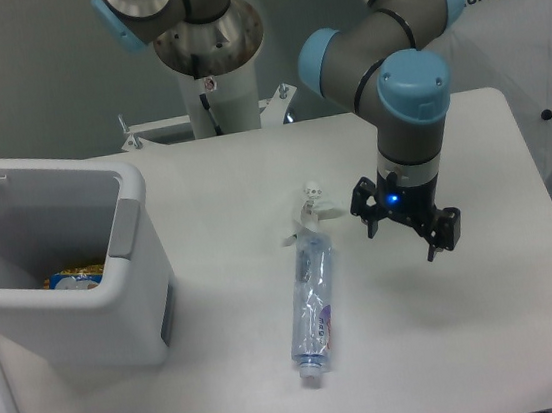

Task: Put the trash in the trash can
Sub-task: 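Move the gripper over the white crumpled paper and lower toward it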

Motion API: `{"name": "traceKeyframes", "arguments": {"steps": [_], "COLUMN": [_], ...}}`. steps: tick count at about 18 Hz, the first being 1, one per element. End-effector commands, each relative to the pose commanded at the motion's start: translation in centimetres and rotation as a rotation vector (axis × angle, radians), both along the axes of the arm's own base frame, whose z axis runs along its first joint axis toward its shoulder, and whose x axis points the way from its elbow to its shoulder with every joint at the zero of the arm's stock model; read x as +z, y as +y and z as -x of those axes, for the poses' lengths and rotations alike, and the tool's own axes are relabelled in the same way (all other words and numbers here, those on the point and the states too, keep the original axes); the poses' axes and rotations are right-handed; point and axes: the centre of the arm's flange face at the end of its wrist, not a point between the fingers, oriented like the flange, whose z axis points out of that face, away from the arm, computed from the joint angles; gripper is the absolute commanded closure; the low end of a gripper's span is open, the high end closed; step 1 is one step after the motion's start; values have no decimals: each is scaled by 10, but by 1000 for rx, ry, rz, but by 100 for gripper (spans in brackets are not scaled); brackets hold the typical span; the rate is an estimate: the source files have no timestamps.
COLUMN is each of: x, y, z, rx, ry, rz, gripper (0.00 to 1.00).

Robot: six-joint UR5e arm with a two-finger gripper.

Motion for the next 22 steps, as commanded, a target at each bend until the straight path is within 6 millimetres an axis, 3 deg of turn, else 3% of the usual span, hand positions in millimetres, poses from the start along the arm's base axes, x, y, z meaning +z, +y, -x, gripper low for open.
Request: {"name": "traceKeyframes", "arguments": {"steps": [5,10,14,17,22], "x": [-12,-25,-53,-50,-42], "y": [-3,1,-13,-20,-15], "z": [-10,-34,-53,-73,-100], "rx": [27,44,48,41,34], "ry": [-28,-66,-125,-129,-138], "rz": [9,18,44,51,55], "gripper": [0,0,0,0,0]}}
